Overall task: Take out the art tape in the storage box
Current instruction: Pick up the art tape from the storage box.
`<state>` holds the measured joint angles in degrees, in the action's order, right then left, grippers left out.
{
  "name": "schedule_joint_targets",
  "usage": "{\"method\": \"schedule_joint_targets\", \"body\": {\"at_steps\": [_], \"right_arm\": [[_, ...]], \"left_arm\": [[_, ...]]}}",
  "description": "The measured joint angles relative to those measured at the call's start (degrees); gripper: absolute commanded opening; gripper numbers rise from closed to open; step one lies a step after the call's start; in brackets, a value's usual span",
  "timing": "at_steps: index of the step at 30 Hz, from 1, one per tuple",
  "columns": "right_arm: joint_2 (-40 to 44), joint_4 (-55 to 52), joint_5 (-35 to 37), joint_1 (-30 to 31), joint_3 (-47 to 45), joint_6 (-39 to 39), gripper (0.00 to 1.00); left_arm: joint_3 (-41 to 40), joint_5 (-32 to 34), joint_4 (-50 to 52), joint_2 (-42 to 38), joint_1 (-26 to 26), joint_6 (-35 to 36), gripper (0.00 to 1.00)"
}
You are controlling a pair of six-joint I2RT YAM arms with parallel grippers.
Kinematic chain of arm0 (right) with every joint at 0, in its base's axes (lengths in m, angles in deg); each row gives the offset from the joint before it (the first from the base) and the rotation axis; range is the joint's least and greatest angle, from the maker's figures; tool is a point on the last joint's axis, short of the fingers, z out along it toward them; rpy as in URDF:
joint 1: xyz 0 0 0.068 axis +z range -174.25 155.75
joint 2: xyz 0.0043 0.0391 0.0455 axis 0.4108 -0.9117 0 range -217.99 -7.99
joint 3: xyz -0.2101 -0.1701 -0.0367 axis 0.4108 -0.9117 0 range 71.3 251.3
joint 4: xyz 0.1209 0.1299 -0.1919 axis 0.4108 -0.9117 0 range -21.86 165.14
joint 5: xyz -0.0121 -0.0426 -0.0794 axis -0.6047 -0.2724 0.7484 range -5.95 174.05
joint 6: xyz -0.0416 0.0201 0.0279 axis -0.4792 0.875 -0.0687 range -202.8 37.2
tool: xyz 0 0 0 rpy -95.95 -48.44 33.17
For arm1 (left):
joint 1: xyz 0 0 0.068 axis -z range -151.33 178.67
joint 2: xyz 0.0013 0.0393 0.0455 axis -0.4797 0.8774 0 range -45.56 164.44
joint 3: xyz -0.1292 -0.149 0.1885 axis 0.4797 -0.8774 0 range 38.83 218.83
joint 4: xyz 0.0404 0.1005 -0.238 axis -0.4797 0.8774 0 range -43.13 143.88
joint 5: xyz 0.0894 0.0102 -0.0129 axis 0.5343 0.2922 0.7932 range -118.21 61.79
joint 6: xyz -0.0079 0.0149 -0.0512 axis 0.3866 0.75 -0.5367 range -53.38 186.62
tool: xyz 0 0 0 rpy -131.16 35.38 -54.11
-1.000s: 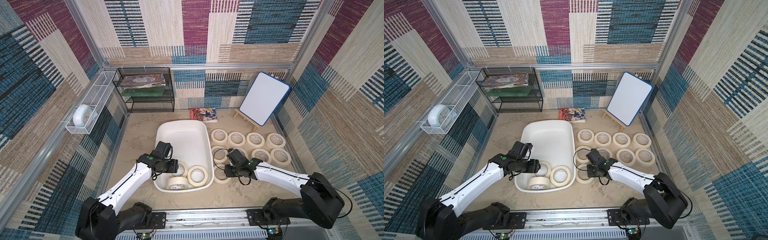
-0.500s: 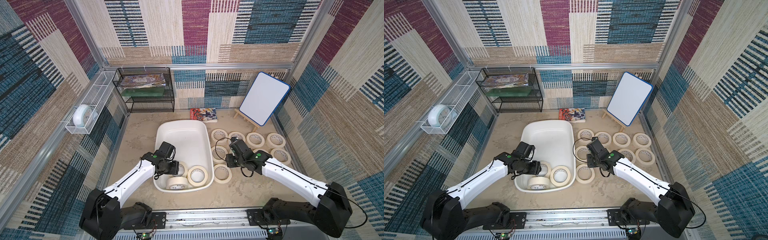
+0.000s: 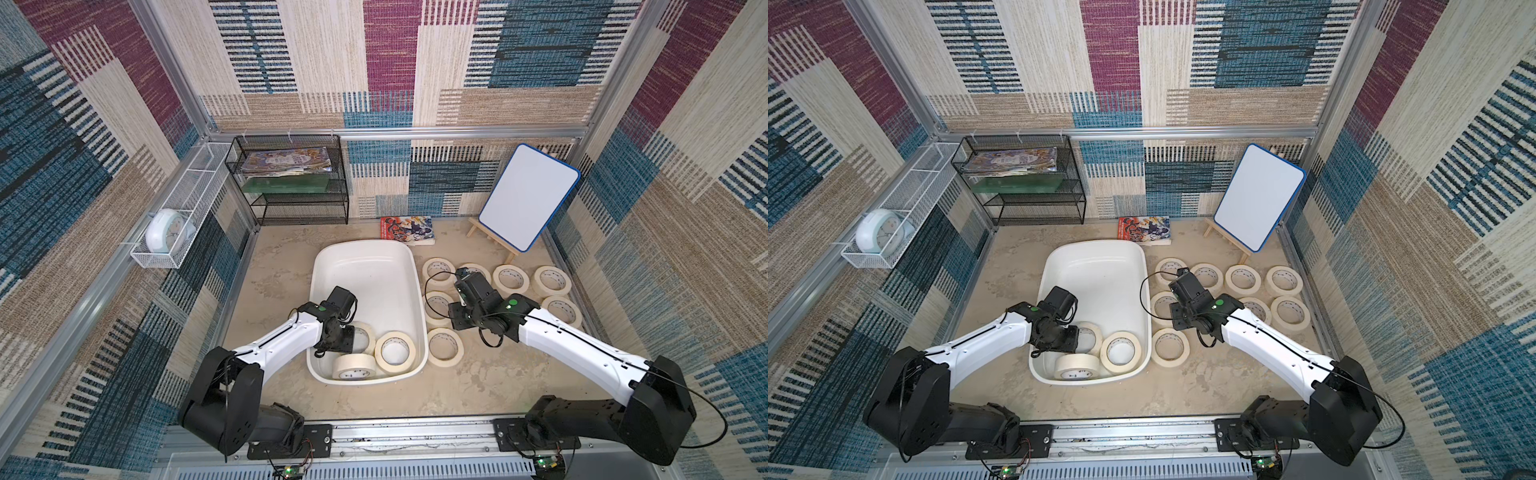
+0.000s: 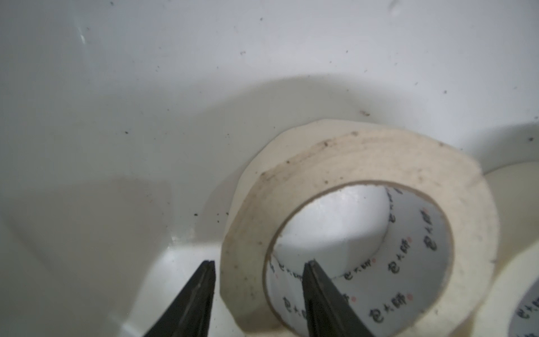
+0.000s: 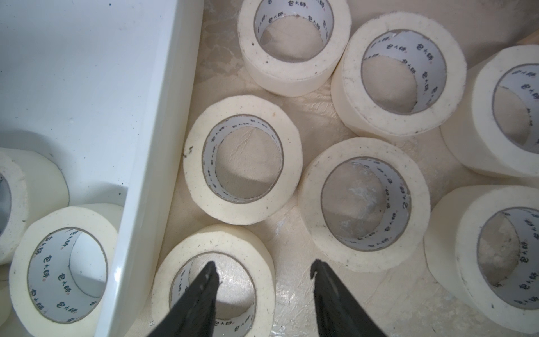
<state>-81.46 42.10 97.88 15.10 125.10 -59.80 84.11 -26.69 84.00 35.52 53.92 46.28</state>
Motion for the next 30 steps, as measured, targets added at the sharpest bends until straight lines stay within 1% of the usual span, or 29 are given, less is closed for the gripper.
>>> {"method": "schedule_joint_targets", "body": {"at_steps": [2, 3, 4, 8, 12, 17, 19, 21, 27, 28, 29, 30], "right_arm": [[-0.4, 0.0, -0.5, 0.0, 0.3, -0.7, 0.56], [-0.7, 0.0, -0.9, 0.0, 0.5, -1.1, 0.56], [-1.1, 0.0, -1.5, 0.0, 0.9, -1.4, 0.56], [-3.6, 0.4, -4.4, 0.1, 3.1, -2.4, 0.56], [-7.7, 1.4, -7.0, 1.1, 8.0, -3.1, 0.56], [-14.2, 2.7, -10.0, 4.8, 17.7, -3.8, 0.58], [-17.5, 3.9, -10.8, 6.3, 21.8, -4.1, 0.60], [-20.5, 5.0, -12.3, 7.3, 24.5, -4.3, 0.62], [-28.8, 6.5, -15.6, 8.3, 29.9, -4.8, 0.61], [-29.9, 6.9, -15.7, 8.4, 30.7, -4.9, 0.58], [-30.7, 7.2, -16.2, 8.5, 31.3, -4.9, 0.52], [-31.7, 7.5, -16.7, 8.6, 32.0, -5.1, 0.42]], "left_arm": [[0.5, 0.7, -0.2, 0.7, -0.1, -0.3, 0.23], [0.8, 0.9, -0.7, 0.9, -0.1, 0.1, 0.19], [1.2, 0.9, -0.7, 1.0, 0.0, 0.7, 0.17], [3.8, 1.5, -0.2, 1.6, 0.0, 0.9, 0.12], [9.0, 1.7, 0.5, 2.5, 0.0, 2.0, 0.11], [17.1, 1.9, 1.5, 5.0, 0.0, 4.3, 0.11], [19.8, 1.9, 1.7, 5.9, 0.1, 4.7, 0.11], [21.5, 1.9, 1.9, 6.4, 0.2, 5.5, 0.10], [23.3, 1.7, 2.2, 6.4, 0.7, 5.6, 0.10], [23.4, 1.7, 2.3, 6.4, 0.7, 5.6, 0.10], [23.4, 1.7, 2.4, 6.4, 0.8, 5.6, 0.11], [23.4, 1.7, 2.6, 6.4, 0.9, 5.5, 0.11]]}}
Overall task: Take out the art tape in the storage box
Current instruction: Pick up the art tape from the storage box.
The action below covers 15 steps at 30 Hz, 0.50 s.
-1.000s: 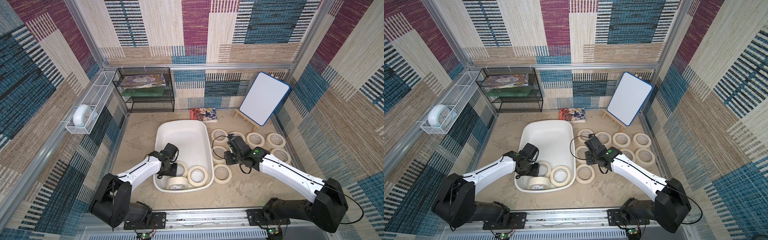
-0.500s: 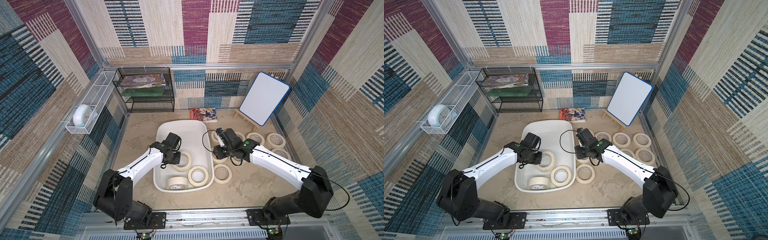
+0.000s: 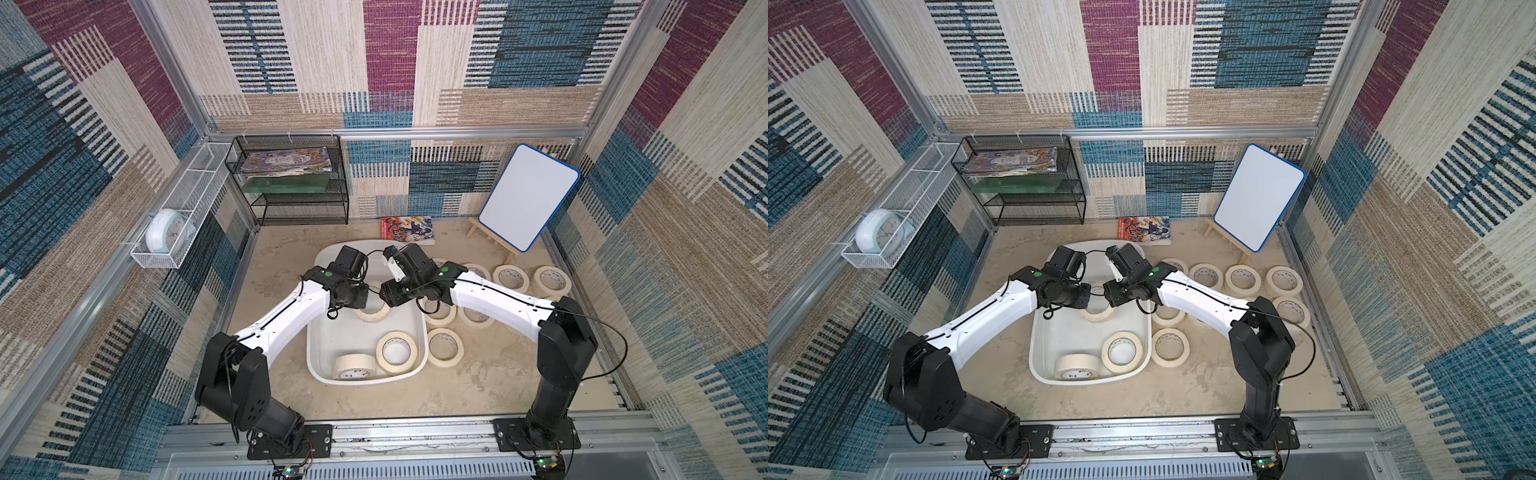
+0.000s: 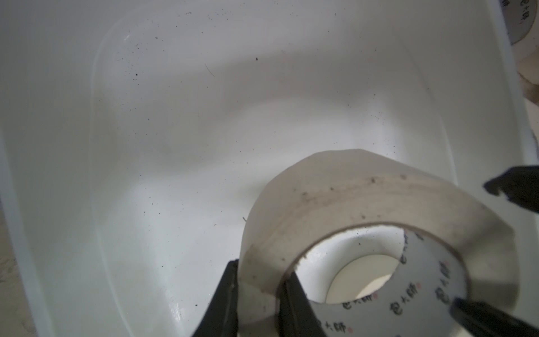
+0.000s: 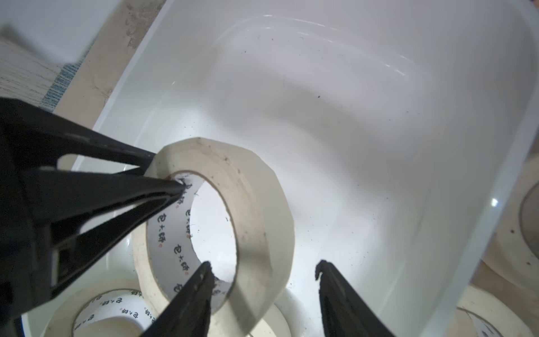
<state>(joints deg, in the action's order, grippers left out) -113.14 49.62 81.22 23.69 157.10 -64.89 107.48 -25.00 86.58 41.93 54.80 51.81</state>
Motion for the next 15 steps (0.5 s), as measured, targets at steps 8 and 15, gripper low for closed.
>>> {"method": "schedule_joint_targets", "body": {"at_steps": [8, 15], "right_arm": [[-2.4, 0.2, -0.7, 0.1, 1.4, -1.2, 0.00], [-3.3, -0.7, -1.0, 0.0, 3.2, -1.1, 0.00]], "left_arm": [[-0.7, 1.8, 0.8, -1.5, 0.4, 0.0, 0.11], [-5.2, 1.6, -3.0, -7.4, 0.5, -0.8, 0.53]]}}
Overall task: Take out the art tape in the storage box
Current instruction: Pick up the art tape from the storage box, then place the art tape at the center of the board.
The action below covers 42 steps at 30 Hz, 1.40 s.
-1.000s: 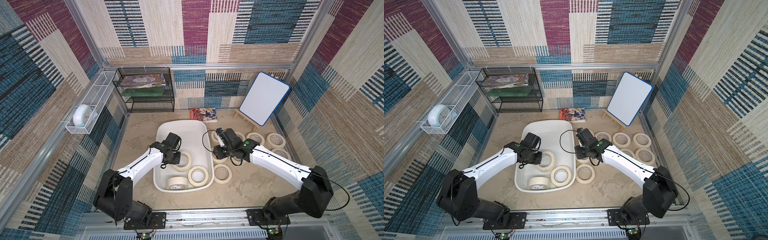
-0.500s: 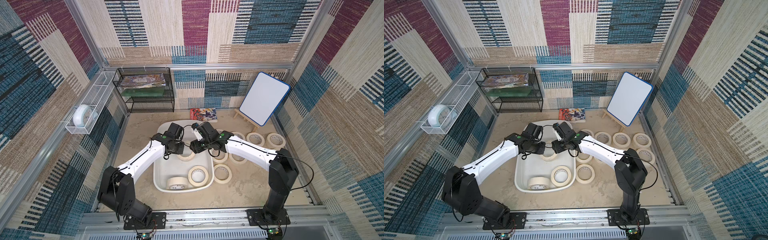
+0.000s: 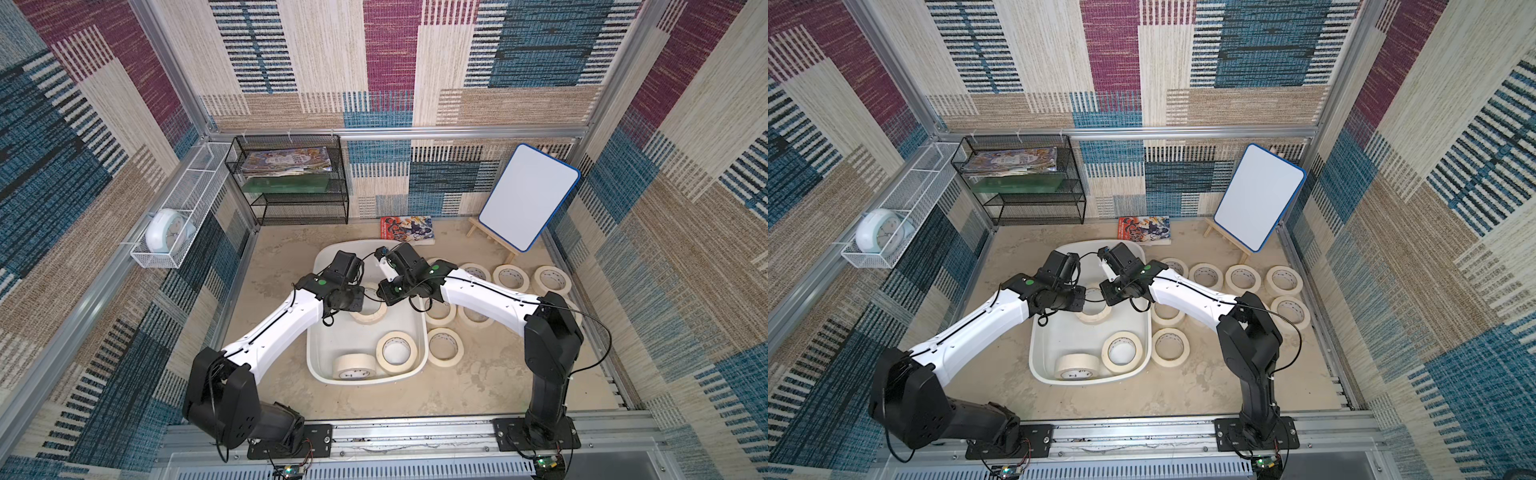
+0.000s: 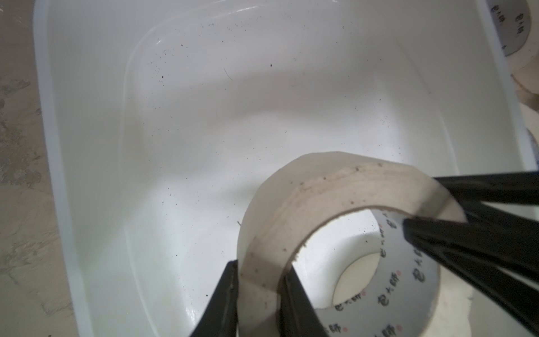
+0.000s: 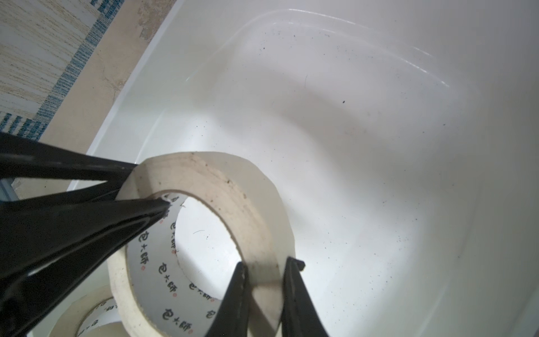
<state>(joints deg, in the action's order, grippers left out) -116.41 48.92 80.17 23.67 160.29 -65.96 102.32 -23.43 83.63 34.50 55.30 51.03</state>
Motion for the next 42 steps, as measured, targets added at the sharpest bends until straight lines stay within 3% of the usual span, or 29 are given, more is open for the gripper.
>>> {"method": "schedule_joint_targets", "body": {"at_steps": [3, 6, 12, 17, 22, 29, 36, 42], "right_arm": [[-0.3, -0.2, 1.5, -1.0, 0.0, 0.1, 0.00], [0.2, -0.3, 1.8, -2.4, -0.4, 0.3, 0.00], [5.8, -1.1, 2.4, -5.9, -4.9, 0.3, 0.00], [15.4, -4.4, 5.6, -8.8, -13.0, 1.1, 0.00], [28.3, -12.0, 9.8, -12.3, -22.6, 4.1, 0.00], [44.3, -24.4, 15.2, -21.7, -32.9, 9.5, 0.00], [48.3, -34.5, 15.2, -26.6, -40.9, 13.5, 0.00], [47.4, -35.2, 13.7, -27.2, -43.7, 14.9, 0.00]], "left_arm": [[-2.2, -3.3, -3.4, -5.1, 0.5, -0.1, 0.74], [-4.1, -3.7, -4.5, -9.8, 0.5, -0.1, 0.81], [-6.4, -3.4, -4.5, -15.7, 0.5, 0.0, 0.82], [-8.8, -2.9, -3.7, -16.1, 0.4, 0.6, 0.82], [-10.1, -3.1, -4.8, -13.8, 0.3, 0.6, 0.81], [-9.2, -6.5, -9.0, -7.0, 0.3, 0.8, 0.81], [-8.8, -8.2, -12.0, -3.7, 0.3, 1.4, 0.81], [-9.1, -8.4, -13.4, -3.4, 0.3, 1.9, 0.81]]}}
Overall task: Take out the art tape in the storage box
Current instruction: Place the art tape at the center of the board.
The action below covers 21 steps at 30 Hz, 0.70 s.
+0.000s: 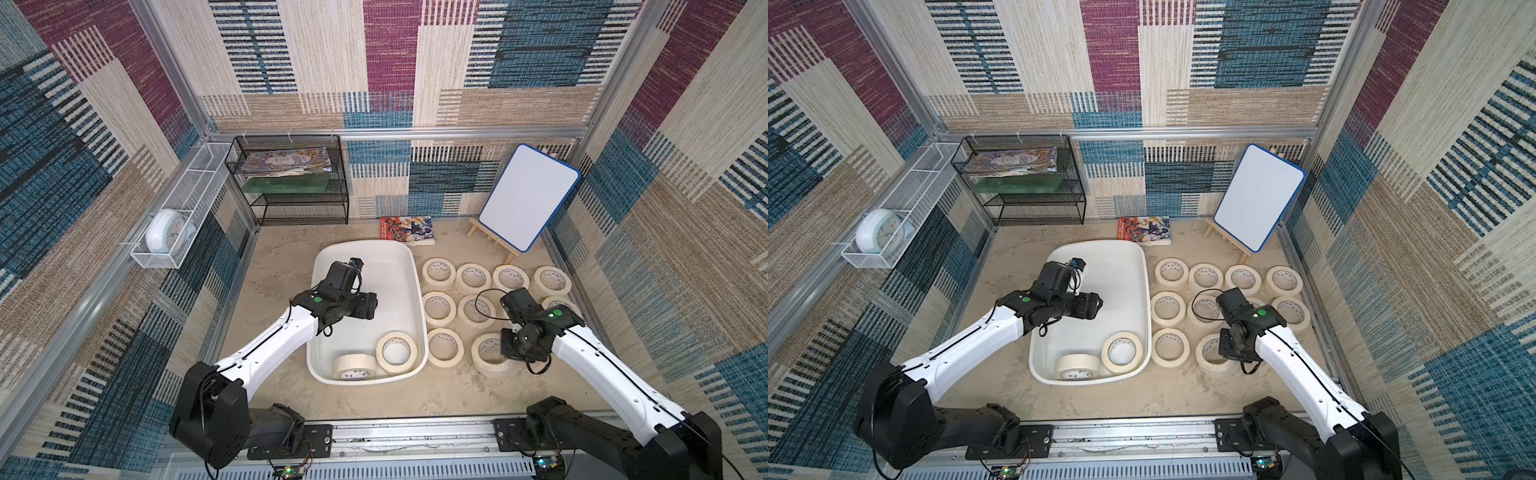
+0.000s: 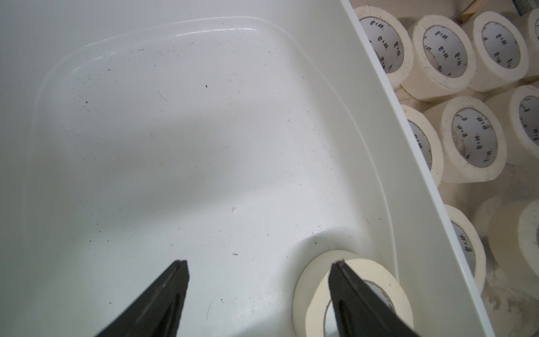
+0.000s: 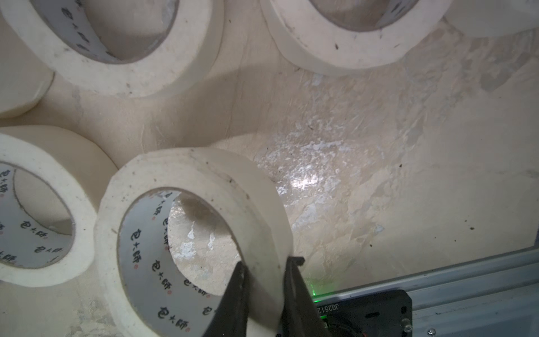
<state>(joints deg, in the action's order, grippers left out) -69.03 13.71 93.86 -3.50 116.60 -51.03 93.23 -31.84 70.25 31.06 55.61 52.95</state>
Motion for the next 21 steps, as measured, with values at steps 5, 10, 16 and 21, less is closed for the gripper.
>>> {"method": "schedule_joint_targets", "body": {"at_steps": [5, 10, 16, 21], "right_arm": [[-4.4, 2.9, -0.5, -0.7, -1.5, 0.0, 0.00], [-7.2, 6.4, -1.2, -1.0, -2.2, -0.2, 0.00], [-8.2, 10.3, -1.8, -1.2, -3.6, -0.2, 0.15], [-8.5, 11.7, -1.9, -1.2, -3.3, -0.2, 0.45]], "left_arm": [[-1.0, 0.0, -0.2, -0.6, 0.0, 0.1, 0.81], [-1.6, 0.0, -0.2, -1.1, -0.1, 0.1, 0.81], [-1.9, 0.0, -0.2, -1.4, -0.2, 0.1, 0.81], [-1.8, -0.4, -0.2, -1.4, -0.3, 0.1, 0.81]]}}
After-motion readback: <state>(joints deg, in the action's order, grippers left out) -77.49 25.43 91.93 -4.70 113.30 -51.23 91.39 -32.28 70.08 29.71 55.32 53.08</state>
